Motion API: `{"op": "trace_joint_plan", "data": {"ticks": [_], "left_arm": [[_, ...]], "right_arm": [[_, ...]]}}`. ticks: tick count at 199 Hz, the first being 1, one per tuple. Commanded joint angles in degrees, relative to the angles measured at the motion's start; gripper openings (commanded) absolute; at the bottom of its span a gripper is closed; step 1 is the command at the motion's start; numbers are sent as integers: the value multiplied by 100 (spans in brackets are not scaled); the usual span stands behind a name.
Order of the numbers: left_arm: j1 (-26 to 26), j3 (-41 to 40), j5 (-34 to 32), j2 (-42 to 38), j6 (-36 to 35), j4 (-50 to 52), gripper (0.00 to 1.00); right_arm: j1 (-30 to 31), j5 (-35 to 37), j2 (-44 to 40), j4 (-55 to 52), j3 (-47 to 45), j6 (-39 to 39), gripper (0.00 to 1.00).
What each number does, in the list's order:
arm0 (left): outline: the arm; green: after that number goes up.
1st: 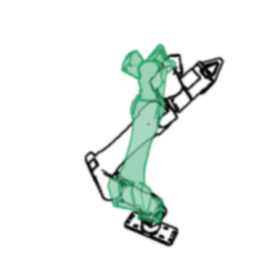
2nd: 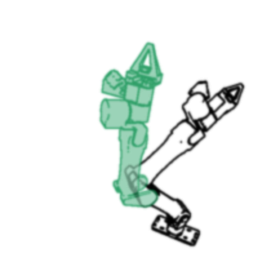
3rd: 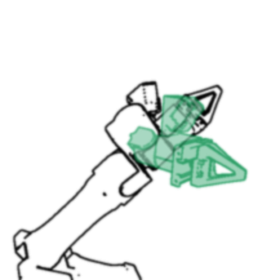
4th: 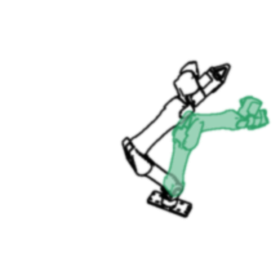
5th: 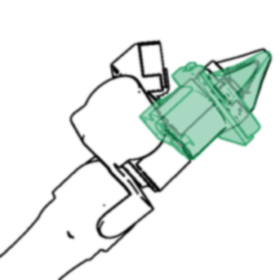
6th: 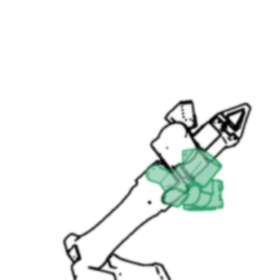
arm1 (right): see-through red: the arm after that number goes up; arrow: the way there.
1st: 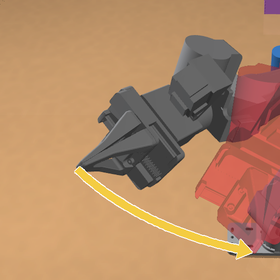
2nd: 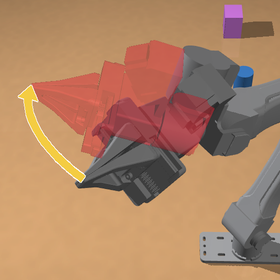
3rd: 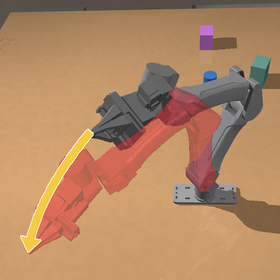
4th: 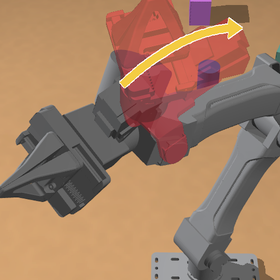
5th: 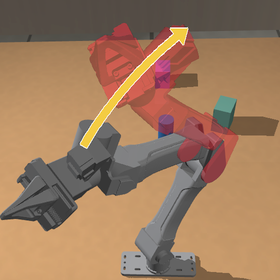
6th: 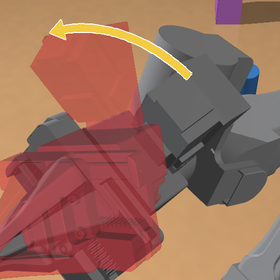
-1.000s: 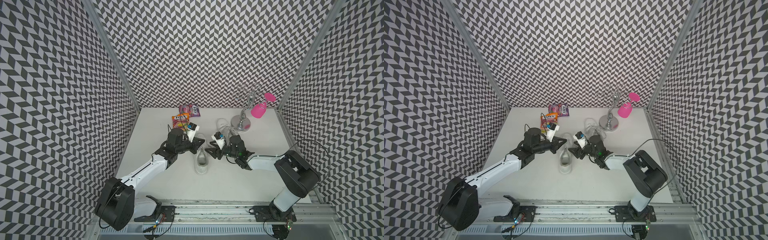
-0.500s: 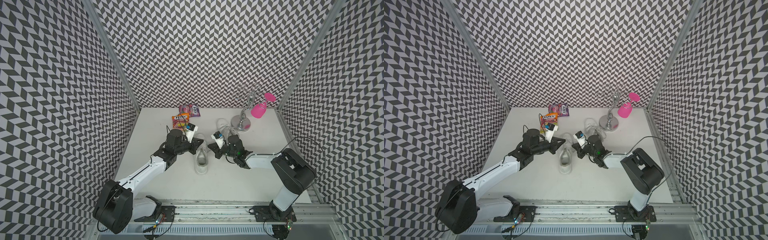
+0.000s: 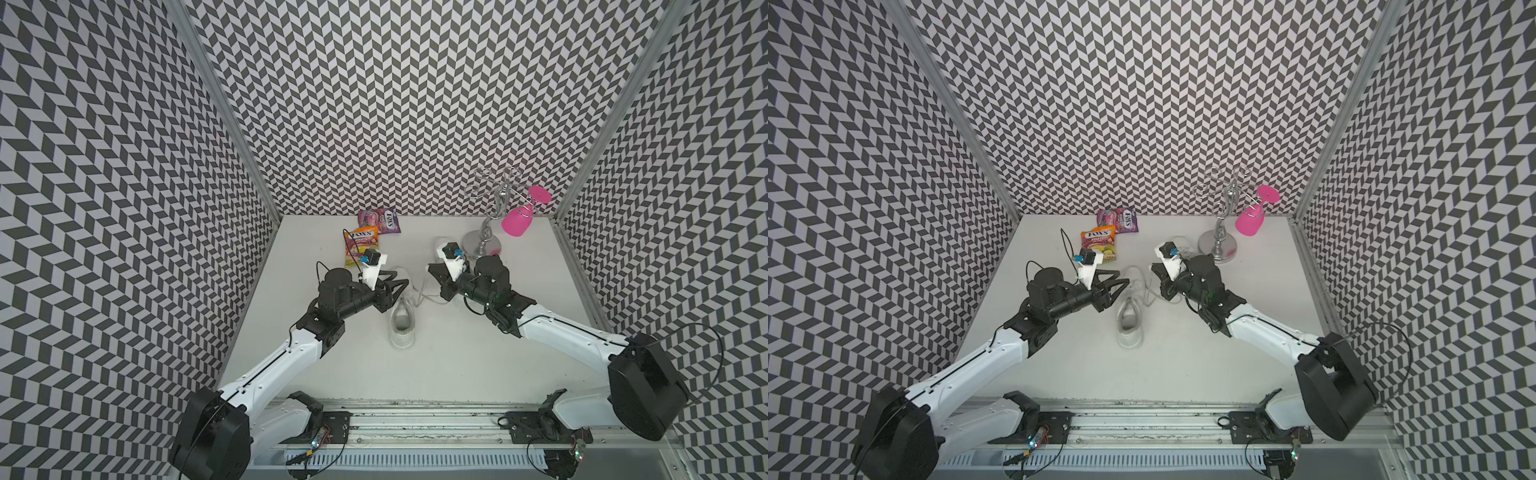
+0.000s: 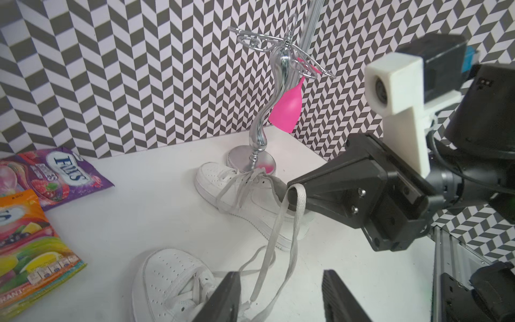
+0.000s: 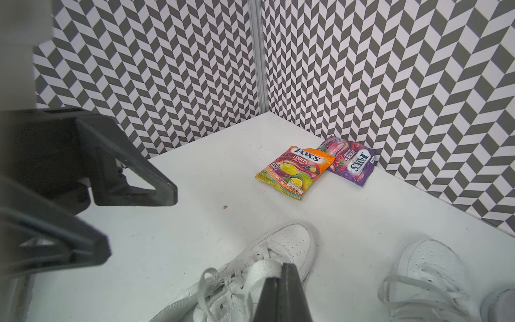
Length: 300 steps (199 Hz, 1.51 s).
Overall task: Tie the shoes
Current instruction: Cross the shoelace with the shoelace.
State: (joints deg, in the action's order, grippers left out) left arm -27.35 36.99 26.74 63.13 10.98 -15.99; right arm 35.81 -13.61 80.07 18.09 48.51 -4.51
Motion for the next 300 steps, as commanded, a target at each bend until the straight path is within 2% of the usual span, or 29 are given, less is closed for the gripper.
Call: {"op": "trace_joint_plan", "data": {"ticks": [1, 34, 75, 120, 151, 200, 217, 227, 243, 266, 300], "left_arm": [[9, 10, 288, -8, -185, -417, 55], [-55, 237, 945, 604, -375, -603, 58], [-150, 768, 1044, 1531, -758, -230, 58], [-288, 1202, 1018, 2148, -985, -36, 57], [-306, 1323, 860, 2331, -969, -54, 44], [-294, 1255, 796, 2189, -807, -174, 7], [-220, 1187, 623, 2054, -580, -197, 0], [-136, 1121, 576, 1989, -372, -256, 0], [34, 957, 739, 1914, -36, -451, 0], [118, 984, 1090, 2011, 198, -452, 0], [241, 1294, 1551, 2405, 580, -115, 0]], "right_arm": [[-18, 151, -160, -237, 198, -111, 0], [-17, 280, -228, -282, 268, -75, 0], [-25, 568, -436, -296, 295, -15, 0], [-22, 679, -535, -304, 299, 62, 0], [-23, 648, -525, -306, 308, 77, 0], [-26, 887, -277, -307, 474, 45, 0], [-30, 1175, 46, -438, 695, 3, 0], [-29, 1381, 305, -554, 885, -44, 1], [-55, 1780, 827, -714, 1223, -84, 4], [-166, 1976, 1669, -1126, 1861, -51, 16], [-477, 1923, 2424, -2348, 2645, 398, 50]]}}
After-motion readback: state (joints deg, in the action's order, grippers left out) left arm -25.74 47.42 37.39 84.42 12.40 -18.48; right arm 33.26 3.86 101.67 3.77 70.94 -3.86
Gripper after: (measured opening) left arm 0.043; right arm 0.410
